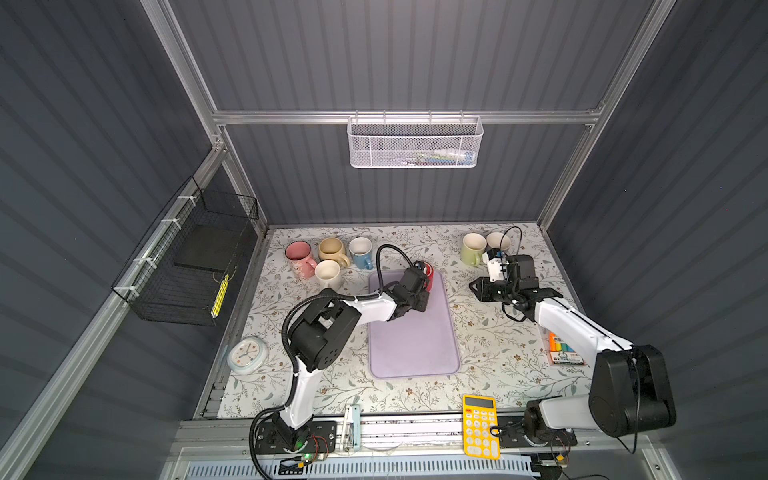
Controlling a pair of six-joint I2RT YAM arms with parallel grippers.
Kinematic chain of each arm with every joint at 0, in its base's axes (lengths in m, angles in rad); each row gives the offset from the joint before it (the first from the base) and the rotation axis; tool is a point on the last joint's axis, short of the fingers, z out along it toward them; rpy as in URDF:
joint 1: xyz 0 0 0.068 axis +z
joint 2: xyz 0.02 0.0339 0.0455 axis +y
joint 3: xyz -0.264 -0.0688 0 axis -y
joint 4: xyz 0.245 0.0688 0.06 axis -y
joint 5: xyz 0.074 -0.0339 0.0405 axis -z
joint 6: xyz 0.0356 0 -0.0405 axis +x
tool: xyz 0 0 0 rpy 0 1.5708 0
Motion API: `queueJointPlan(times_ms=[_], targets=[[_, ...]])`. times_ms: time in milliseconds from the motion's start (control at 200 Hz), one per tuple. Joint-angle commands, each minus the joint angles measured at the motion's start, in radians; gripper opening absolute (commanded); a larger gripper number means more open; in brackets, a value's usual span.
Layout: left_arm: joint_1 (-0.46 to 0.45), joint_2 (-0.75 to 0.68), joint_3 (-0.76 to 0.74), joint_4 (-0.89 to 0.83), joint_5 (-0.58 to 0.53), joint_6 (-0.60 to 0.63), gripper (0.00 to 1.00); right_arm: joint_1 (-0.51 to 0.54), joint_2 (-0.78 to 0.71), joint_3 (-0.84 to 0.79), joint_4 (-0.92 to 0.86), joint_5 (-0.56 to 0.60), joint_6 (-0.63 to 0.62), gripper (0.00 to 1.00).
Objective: Turn the mug right side up
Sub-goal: 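Lower the left gripper onto the upside-down red mug's handle and close it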
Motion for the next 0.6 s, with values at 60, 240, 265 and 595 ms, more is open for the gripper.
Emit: queueJointPlan(times_ms=[60, 240, 265, 595], targets=[[-0.008, 0.019, 0.019, -0.017, -0.021, 0.023, 0.2, -0.004, 0.019, 0.002, 0.011, -0.011, 0.01, 0.28], [-0.008, 0.01, 0.012, -0.028, -0.039, 0.032, 0.16, -0.006, 0.021, 0.003, 0.011, -0.011, 0.009, 0.28], [-0.007, 0.009, 0.011, -0.03, -0.041, 0.034, 0.16, -0.006, 0.02, 0.003, 0.011, -0.011, 0.011, 0.28], [-0.008, -0.02, -0.005, -0.049, -0.081, 0.057, 0.17, -0.006, 0.014, -0.01, 0.018, -0.01, 0.017, 0.28]])
